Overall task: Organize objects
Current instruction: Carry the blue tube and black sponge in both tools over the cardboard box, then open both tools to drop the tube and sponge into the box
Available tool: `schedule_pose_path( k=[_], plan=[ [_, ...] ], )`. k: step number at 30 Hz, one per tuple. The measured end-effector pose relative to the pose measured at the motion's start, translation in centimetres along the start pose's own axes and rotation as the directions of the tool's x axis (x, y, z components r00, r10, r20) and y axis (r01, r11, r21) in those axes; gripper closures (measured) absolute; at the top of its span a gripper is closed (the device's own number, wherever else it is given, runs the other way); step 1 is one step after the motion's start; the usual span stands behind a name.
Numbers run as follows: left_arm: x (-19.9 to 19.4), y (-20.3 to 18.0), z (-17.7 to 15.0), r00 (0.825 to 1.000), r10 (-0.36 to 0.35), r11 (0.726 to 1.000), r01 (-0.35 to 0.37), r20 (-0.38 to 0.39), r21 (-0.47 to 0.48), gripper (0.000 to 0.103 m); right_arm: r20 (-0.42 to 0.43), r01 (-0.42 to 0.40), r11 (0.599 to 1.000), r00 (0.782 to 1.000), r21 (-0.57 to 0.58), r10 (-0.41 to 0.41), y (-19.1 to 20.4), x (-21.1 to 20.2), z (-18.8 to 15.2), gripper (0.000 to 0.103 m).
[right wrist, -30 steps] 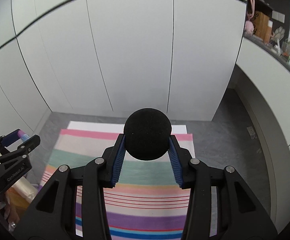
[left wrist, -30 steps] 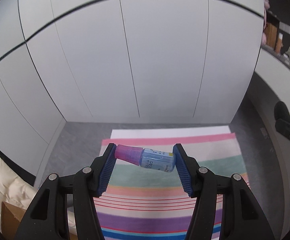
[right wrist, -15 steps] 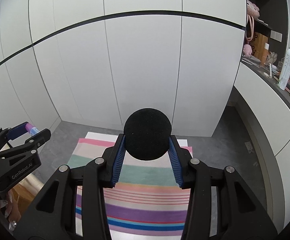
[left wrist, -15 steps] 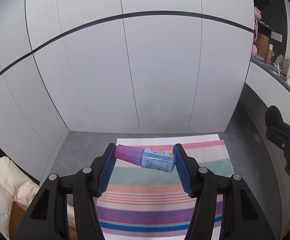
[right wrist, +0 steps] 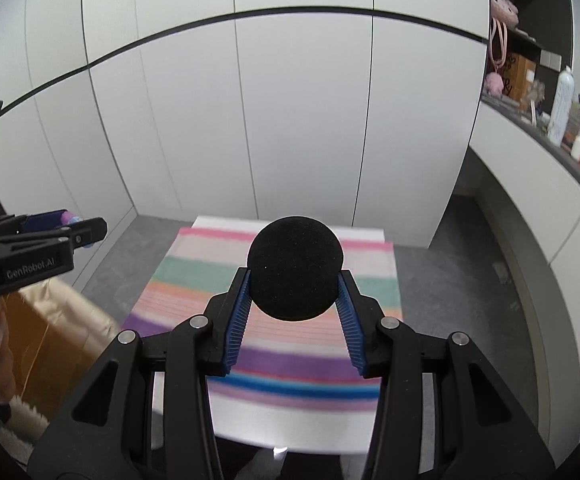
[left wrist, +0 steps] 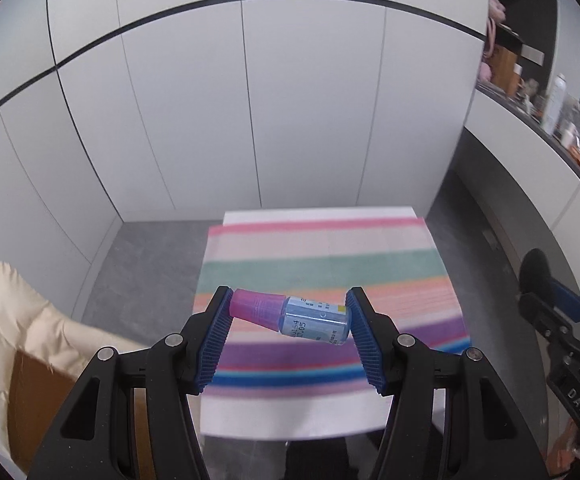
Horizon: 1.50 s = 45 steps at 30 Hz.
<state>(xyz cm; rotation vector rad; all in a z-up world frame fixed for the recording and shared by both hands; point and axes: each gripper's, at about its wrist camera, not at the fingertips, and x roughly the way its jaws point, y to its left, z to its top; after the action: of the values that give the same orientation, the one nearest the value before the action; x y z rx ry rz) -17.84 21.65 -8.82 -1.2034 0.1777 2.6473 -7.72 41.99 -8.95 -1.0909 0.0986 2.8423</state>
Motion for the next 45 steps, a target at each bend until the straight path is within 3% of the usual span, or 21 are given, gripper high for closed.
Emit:
schedule_pose_path(
  k=[12, 19, 25, 30, 34, 37, 45],
  plan=[
    [-4.9, 3.7, -10.2, 0.999, 0.014, 1.0, -0.015, -0.046, -0.019, 0.044, -0.124, -0.01, 0.999, 0.992, 0.043, 0.016, -0.7, -2.9, -9.3, 0.059],
    [-6.0, 6.0, -11.0, 0.999, 0.019, 0.998, -0.022, -0.039, -0.057, 0.044, -0.167, -0.001, 0.996, 0.986, 0.094, 0.016, -1.7, -2.9, -11.2, 0.059],
    [-5.0, 9.7, -10.7, 0.997, 0.035, 0.99, -0.044, -0.067, -0.137, 0.044, -0.173, -0.004, 0.999, 0.985, 0.053, 0.013, 0.9, -2.0, -10.3, 0.059],
    [-5.4, 14.5, -11.6, 0.989, 0.123, 0.965, -0.138, -0.078, -0.223, 0.044, -0.174, -0.067, 0.998, 0.983, -0.021, 0.062, 5.8, -1.0, -8.8, 0.059],
    [-7.3, 19.4, -13.0, 0.974, 0.215, 0.926, -0.225, -0.068, -0.304, 0.044, -0.158, -0.158, 0.98, 0.978, -0.118, 0.139, 12.0, -0.6, -7.1, 0.059],
    [-8.5, 22.5, -14.4, 0.957, 0.279, 0.892, -0.289, -0.082, -0.347, 0.044, -0.161, -0.24, 0.949, 0.965, -0.205, 0.209, 17.8, -0.4, -6.0, 0.059],
    [-11.7, 30.8, -19.1, 0.906, 0.398, 0.777, -0.418, -0.148, -0.471, 0.044, -0.23, -0.44, 0.812, 0.897, -0.384, 0.378, 32.6, -0.6, -5.7, 0.059]
  ],
)
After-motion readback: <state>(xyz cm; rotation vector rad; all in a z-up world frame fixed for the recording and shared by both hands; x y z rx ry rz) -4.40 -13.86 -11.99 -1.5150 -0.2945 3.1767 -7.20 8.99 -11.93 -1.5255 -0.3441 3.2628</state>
